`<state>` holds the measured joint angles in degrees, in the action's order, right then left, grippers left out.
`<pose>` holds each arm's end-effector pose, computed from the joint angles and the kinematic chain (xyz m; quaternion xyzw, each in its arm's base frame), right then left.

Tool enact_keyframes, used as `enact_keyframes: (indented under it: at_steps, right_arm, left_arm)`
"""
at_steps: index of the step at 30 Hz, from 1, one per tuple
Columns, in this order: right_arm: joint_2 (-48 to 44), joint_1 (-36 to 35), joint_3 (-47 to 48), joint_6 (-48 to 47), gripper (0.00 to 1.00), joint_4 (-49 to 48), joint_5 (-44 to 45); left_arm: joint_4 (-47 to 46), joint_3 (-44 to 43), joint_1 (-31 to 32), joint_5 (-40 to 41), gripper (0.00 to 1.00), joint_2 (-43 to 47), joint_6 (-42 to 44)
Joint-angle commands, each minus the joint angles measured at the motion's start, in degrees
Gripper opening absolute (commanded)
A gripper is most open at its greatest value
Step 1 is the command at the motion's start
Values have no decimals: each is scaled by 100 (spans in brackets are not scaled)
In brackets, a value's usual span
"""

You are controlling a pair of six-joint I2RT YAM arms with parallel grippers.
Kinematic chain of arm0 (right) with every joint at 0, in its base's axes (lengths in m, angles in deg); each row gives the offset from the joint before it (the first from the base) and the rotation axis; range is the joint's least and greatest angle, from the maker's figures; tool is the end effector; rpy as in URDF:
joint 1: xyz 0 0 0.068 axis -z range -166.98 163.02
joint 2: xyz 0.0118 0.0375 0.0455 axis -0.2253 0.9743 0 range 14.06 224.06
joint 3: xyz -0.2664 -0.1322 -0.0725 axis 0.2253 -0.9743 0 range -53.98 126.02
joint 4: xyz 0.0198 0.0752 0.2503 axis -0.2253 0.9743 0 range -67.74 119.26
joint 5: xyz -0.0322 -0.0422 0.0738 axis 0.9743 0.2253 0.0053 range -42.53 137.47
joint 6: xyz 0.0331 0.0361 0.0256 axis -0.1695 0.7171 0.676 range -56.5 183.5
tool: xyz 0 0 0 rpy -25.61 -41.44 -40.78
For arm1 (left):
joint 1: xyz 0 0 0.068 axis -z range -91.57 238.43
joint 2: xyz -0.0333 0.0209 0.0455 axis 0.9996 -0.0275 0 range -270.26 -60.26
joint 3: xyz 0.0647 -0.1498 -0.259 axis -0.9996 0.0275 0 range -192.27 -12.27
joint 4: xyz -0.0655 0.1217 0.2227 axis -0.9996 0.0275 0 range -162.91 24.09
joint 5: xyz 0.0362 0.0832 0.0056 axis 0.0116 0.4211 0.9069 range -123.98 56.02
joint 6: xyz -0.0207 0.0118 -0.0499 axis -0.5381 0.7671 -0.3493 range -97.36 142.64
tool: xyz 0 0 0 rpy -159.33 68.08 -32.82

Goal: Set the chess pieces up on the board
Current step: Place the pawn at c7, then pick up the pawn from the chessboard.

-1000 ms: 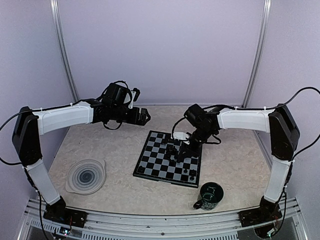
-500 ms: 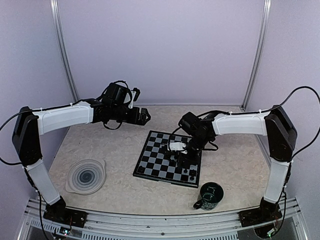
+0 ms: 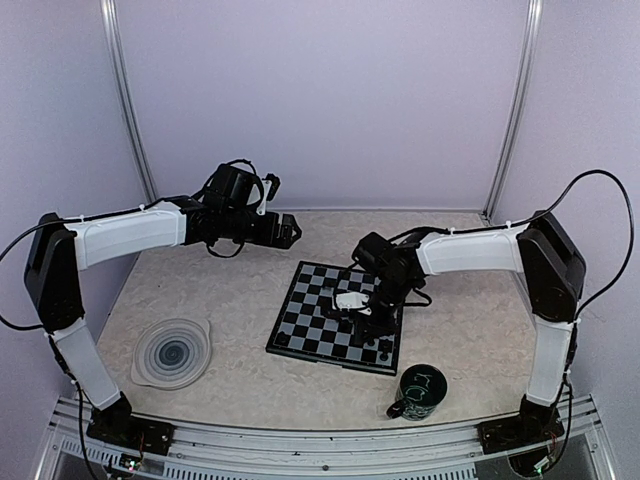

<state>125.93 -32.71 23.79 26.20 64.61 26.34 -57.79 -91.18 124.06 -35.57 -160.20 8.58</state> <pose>0.2650 0.2914 0.1962 -0.6632 0.7166 0.1901 0.1024 0.3346 -0.2412 0.3093 0.1730 0.8746 -0.2015 0.4057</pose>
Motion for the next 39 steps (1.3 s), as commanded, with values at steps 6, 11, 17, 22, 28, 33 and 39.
enact_keyframes:
  at_steps: [6, 11, 17, 22, 28, 33, 39]
  right_arm:
    - [28, -68, 155, -76, 26, 158, 106]
    - [-399, 21, 543, -36, 35, 292, -200]
    - [-27, 580, 1303, 542, 30, 71, 24]
    - [429, 724, 1903, 931, 28, -24, 425]
    - [891, 746, 2248, 980, 28, 69, 716]
    - [1056, 752, 2292, 970, 29, 97, 692]
    - [1240, 769, 2396, 981, 29, 130, 648]
  left_arm:
    - [0, -153, -53, -101, 99, -78, -35]
    - [9, -156, -57, -100, 99, -87, -40]
    - [2, -159, -49, -158, 99, -61, -29]
    - [-9, -164, -48, -197, 99, -35, -1]
    - [3, -166, -48, -206, 99, -43, 0]
    - [11, -174, -48, -176, 99, -51, 17]
    - [19, -184, -48, -205, 99, -45, 26]
